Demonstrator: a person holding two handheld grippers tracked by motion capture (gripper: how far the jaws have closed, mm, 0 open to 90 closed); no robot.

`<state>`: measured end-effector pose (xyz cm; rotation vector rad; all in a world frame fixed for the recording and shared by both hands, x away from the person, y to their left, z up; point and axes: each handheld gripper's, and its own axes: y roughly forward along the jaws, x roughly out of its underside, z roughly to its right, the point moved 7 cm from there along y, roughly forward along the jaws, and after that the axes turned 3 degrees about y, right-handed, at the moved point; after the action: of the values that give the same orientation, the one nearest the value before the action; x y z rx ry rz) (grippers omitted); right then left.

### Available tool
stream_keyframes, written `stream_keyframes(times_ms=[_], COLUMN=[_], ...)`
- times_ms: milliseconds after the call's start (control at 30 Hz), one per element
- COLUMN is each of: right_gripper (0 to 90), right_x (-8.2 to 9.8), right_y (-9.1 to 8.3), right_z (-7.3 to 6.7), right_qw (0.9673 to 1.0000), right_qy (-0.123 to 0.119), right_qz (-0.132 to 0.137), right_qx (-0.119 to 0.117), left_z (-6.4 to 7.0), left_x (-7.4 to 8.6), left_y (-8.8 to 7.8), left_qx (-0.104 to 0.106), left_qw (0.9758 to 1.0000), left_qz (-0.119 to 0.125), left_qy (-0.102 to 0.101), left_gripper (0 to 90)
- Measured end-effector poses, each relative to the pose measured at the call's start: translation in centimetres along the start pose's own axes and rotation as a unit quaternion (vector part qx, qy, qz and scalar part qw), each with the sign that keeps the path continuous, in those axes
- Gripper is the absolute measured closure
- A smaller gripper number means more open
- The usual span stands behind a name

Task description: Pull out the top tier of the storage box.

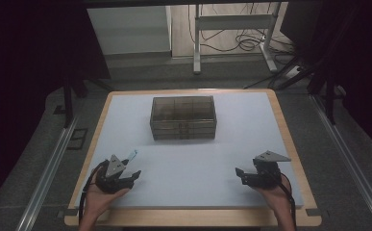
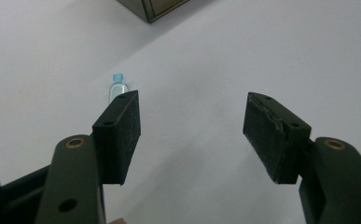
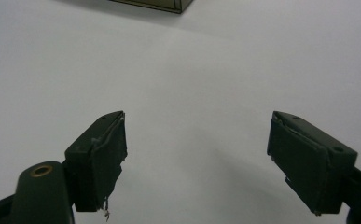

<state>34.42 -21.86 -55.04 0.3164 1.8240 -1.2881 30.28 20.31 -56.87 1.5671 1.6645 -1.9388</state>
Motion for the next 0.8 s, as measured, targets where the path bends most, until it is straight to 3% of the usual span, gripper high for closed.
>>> stream_keyframes(times_ms=[100,400,800], right_gripper=[19.0,19.0,19.2], right_x=[0.1,0.1,0.3], right_y=[0.2,0.2,0.0], right_z=[0.2,0.0,0.1], right_qw=[0.9999,0.9998,0.9998], right_qy=[-0.001,-0.008,-0.009], right_qz=[-0.004,-0.01,-0.01], right_qx=[0.011,0.012,0.014], left_z=[0.1,0.5,0.7], left_x=[-0.1,-0.6,-1.7], left_y=[0.3,0.7,0.2], left_qx=[0.002,0.007,-0.017], left_qw=[1.0,1.0,0.9983], left_qz=[-0.003,0.003,-0.009], left_qy=[0.004,-0.001,0.056], left_gripper=[36.7,35.0,37.5])
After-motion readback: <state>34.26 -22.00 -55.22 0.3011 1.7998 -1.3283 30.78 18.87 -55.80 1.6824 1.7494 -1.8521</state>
